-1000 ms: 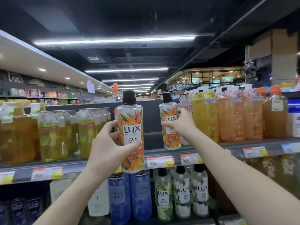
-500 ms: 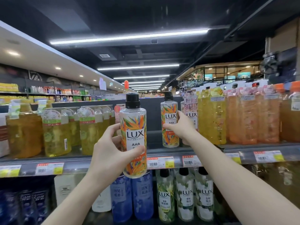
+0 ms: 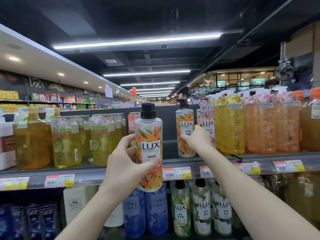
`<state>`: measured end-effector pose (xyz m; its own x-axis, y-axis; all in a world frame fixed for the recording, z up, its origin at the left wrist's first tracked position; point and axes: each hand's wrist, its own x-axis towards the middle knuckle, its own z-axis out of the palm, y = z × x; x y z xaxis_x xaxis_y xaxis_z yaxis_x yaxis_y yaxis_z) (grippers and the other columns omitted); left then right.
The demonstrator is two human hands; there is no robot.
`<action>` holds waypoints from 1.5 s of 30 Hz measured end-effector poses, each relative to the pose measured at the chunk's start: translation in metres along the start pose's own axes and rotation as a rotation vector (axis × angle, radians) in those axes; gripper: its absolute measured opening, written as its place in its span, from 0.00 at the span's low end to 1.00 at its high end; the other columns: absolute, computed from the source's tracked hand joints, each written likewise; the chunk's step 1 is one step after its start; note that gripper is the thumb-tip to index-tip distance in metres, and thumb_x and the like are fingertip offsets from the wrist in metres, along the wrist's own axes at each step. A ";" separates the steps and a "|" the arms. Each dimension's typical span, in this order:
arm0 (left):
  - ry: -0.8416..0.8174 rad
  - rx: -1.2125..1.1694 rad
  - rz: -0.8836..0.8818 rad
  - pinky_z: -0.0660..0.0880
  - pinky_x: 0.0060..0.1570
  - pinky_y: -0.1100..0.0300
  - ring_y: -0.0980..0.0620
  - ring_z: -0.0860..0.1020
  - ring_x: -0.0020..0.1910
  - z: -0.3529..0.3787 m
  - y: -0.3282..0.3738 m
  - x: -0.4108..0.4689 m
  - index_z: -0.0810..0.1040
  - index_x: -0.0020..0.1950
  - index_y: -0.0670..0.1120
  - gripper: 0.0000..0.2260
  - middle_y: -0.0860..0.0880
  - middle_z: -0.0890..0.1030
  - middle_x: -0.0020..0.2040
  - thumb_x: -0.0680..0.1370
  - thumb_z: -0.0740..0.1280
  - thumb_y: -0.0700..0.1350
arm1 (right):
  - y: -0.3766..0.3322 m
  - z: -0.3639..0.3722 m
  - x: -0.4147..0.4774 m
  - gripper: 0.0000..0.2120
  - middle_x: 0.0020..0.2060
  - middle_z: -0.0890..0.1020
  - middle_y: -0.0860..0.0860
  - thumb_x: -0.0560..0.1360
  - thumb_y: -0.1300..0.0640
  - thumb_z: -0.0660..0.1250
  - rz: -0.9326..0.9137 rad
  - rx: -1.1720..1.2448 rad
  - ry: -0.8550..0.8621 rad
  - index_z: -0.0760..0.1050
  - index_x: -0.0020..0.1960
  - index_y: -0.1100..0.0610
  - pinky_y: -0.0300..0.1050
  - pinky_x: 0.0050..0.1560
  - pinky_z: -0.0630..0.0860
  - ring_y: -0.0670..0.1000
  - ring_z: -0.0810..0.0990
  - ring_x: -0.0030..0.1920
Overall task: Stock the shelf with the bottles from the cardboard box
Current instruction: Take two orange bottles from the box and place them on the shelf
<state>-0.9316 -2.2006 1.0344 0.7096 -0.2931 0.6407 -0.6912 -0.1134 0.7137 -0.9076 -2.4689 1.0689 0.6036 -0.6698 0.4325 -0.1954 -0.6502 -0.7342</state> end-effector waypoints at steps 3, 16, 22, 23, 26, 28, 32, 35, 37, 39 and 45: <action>0.003 -0.011 -0.005 0.82 0.38 0.66 0.68 0.83 0.47 0.002 -0.001 -0.001 0.72 0.69 0.57 0.35 0.66 0.86 0.46 0.67 0.84 0.48 | -0.001 0.002 -0.001 0.18 0.56 0.81 0.55 0.77 0.47 0.74 -0.018 -0.050 0.031 0.72 0.57 0.57 0.46 0.41 0.77 0.56 0.82 0.55; 0.020 -0.028 -0.020 0.83 0.45 0.57 0.64 0.85 0.46 0.009 0.000 -0.001 0.73 0.66 0.59 0.34 0.63 0.87 0.47 0.66 0.84 0.48 | -0.004 0.025 0.012 0.23 0.58 0.81 0.56 0.77 0.45 0.74 -0.067 -0.121 0.058 0.70 0.61 0.57 0.48 0.47 0.79 0.57 0.82 0.58; 0.018 -0.019 -0.016 0.81 0.43 0.60 0.64 0.85 0.45 0.011 0.001 0.002 0.72 0.63 0.62 0.32 0.67 0.86 0.46 0.66 0.84 0.48 | -0.004 0.038 0.026 0.24 0.60 0.82 0.56 0.77 0.44 0.73 -0.069 -0.134 0.045 0.70 0.64 0.57 0.49 0.49 0.79 0.58 0.82 0.59; 0.018 -0.018 -0.018 0.81 0.43 0.60 0.64 0.85 0.45 0.011 0.000 0.002 0.72 0.63 0.63 0.32 0.66 0.86 0.46 0.66 0.84 0.47 | -0.004 0.041 0.029 0.24 0.60 0.82 0.56 0.77 0.44 0.73 -0.070 -0.131 0.040 0.70 0.64 0.58 0.50 0.49 0.79 0.58 0.82 0.59; 0.015 -0.014 -0.012 0.81 0.42 0.61 0.64 0.85 0.46 0.013 0.000 0.002 0.73 0.63 0.62 0.31 0.65 0.86 0.47 0.66 0.84 0.47 | -0.003 0.050 0.038 0.24 0.60 0.81 0.56 0.77 0.43 0.73 -0.068 -0.118 0.028 0.70 0.63 0.57 0.52 0.50 0.80 0.58 0.82 0.58; 0.008 -0.009 -0.010 0.81 0.41 0.62 0.64 0.85 0.46 0.014 0.000 0.003 0.74 0.64 0.61 0.32 0.65 0.86 0.47 0.66 0.84 0.47 | -0.003 0.055 0.044 0.25 0.59 0.81 0.56 0.76 0.43 0.73 -0.064 -0.113 0.014 0.70 0.63 0.57 0.52 0.51 0.81 0.58 0.82 0.58; 0.005 -0.007 -0.027 0.83 0.44 0.60 0.62 0.85 0.48 0.014 -0.005 0.006 0.73 0.65 0.62 0.33 0.62 0.87 0.49 0.65 0.84 0.50 | -0.003 0.067 0.056 0.25 0.59 0.81 0.56 0.75 0.42 0.73 -0.042 -0.085 0.014 0.69 0.62 0.56 0.55 0.52 0.83 0.59 0.82 0.57; -0.001 -0.003 -0.046 0.84 0.47 0.56 0.60 0.86 0.48 0.013 -0.012 0.009 0.74 0.65 0.61 0.33 0.60 0.88 0.49 0.65 0.84 0.49 | -0.003 0.075 0.065 0.25 0.59 0.81 0.55 0.76 0.42 0.74 -0.040 -0.068 0.005 0.69 0.62 0.55 0.55 0.52 0.83 0.58 0.82 0.58; 0.001 -0.001 -0.054 0.83 0.45 0.58 0.61 0.86 0.47 0.012 -0.016 0.011 0.74 0.65 0.62 0.33 0.62 0.87 0.48 0.65 0.84 0.49 | -0.004 0.077 0.071 0.25 0.60 0.81 0.55 0.75 0.42 0.74 -0.042 -0.052 -0.013 0.69 0.63 0.55 0.54 0.52 0.83 0.58 0.82 0.58; 0.005 0.000 -0.058 0.83 0.41 0.62 0.63 0.85 0.48 0.010 -0.020 0.013 0.73 0.64 0.62 0.32 0.64 0.87 0.48 0.65 0.84 0.49 | -0.003 0.077 0.076 0.26 0.60 0.81 0.55 0.75 0.42 0.74 -0.044 -0.046 -0.038 0.69 0.64 0.55 0.53 0.52 0.83 0.57 0.82 0.59; 0.025 -0.005 -0.067 0.83 0.40 0.62 0.62 0.86 0.49 0.007 -0.024 0.018 0.73 0.59 0.65 0.30 0.63 0.87 0.49 0.65 0.84 0.48 | 0.000 0.080 0.080 0.25 0.61 0.81 0.54 0.76 0.42 0.74 -0.045 -0.015 -0.041 0.70 0.64 0.54 0.52 0.51 0.81 0.57 0.82 0.59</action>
<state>-0.9027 -2.2098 1.0266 0.7573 -0.2610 0.5986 -0.6417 -0.1275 0.7562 -0.7976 -2.4936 1.0610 0.6434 -0.6246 0.4426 -0.1785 -0.6847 -0.7066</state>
